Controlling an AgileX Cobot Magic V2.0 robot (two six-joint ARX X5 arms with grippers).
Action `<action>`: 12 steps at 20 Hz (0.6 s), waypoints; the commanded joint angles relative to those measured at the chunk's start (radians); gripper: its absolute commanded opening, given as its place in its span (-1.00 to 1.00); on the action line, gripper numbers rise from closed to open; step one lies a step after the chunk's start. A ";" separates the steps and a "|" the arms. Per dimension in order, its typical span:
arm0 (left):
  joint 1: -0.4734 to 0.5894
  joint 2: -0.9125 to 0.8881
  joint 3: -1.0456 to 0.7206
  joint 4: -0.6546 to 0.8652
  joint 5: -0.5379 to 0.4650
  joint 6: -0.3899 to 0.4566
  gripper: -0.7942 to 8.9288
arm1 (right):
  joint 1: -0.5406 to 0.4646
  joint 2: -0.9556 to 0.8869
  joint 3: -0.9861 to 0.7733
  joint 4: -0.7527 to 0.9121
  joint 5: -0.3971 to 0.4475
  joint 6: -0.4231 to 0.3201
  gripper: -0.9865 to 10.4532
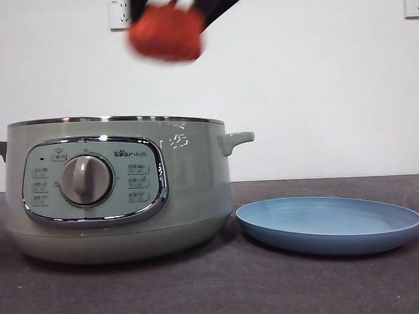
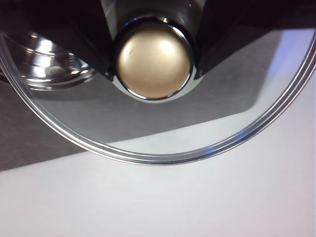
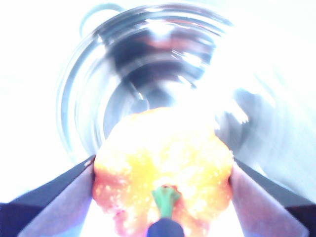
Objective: Take the pumpkin out from the steamer,put the pumpkin in the blue plate,close the lid
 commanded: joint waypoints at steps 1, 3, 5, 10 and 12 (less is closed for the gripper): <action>0.000 0.024 0.014 0.064 0.061 0.007 -0.85 | -0.068 -0.104 -0.002 -0.102 0.008 0.054 -0.72; 0.000 0.068 0.014 0.093 0.117 0.007 -0.85 | -0.158 -0.194 -0.003 -0.216 0.118 0.115 -0.72; 0.000 0.097 0.014 0.119 0.158 0.007 -0.85 | -0.224 -0.249 -0.027 -0.271 0.243 0.195 -0.72; -0.001 0.137 0.014 0.178 0.247 0.000 -0.85 | -0.308 -0.448 -0.322 -0.190 0.445 0.303 -0.72; -0.001 0.145 0.014 0.196 0.258 0.000 -0.85 | -0.311 -0.521 -0.475 -0.072 0.439 0.303 -0.72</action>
